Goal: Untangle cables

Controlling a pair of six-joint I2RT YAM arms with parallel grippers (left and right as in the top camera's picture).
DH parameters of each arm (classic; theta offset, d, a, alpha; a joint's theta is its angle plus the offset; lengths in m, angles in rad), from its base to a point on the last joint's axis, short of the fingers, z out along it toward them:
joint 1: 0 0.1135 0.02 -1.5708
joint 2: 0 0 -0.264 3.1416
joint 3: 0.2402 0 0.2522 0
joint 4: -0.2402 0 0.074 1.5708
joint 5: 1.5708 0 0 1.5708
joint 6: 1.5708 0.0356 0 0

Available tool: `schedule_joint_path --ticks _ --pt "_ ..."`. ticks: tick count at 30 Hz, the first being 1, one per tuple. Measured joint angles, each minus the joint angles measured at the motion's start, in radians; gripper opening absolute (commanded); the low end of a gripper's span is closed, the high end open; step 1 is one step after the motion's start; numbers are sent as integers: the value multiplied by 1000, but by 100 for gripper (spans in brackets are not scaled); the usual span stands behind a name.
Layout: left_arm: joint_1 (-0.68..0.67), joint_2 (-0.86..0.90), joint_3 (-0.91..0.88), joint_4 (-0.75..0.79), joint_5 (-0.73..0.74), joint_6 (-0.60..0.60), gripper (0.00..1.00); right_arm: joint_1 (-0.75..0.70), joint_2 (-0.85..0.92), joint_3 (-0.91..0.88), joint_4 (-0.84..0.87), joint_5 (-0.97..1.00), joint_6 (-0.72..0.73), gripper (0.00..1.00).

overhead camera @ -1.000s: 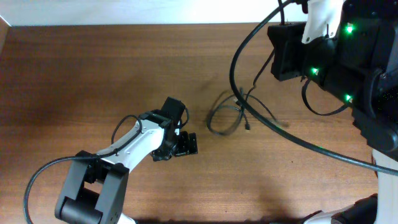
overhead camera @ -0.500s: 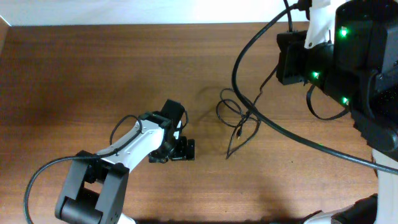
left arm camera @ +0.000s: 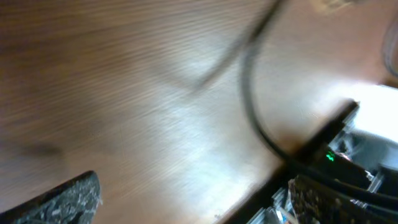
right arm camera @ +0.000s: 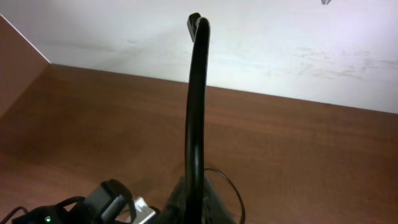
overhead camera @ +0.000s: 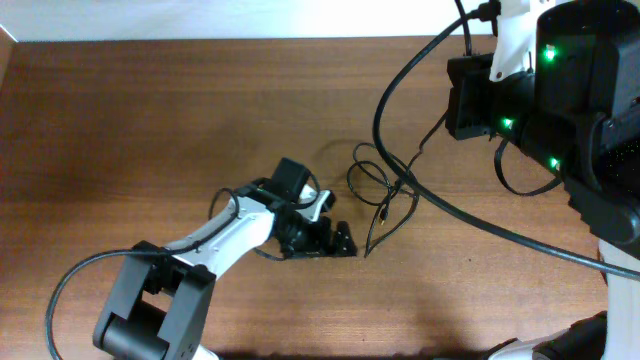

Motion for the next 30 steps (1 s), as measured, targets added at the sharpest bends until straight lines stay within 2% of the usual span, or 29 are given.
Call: schedule_joint_path --ticks 5,12,19,20,21,23,26,27,28,30 --pt "-94 0 -3 145 125 21 99 0 0 0 -41 43 0 4" --pt "-168 0 -5 306 142 25 98 0 0 0 -49 68 0 4" --pt "-263 0 -5 356 146 28 99 0 0 0 -49 68 0 4" --pt "-266 0 -5 356 137 27 91 0 0 0 -49 68 0 4" --pt "-267 0 -5 356 92 15 77 0 0 0 -49 68 0 4" --pt "-267 0 -5 359 14 -29 45 0 0 0 -52 68 0 4" --pt "-267 0 -5 364 -127 -92 31 0 0 0 -56 68 -1 4" --pt "-268 0 -5 367 -169 -119 21 0 0 0 -56 68 -1 4" --pt "-268 0 -5 381 -227 -151 3 0 0 0 -56 68 0 4" --pt "-268 0 -5 432 -289 -205 0 0 0 0 -56 69 -1 4"
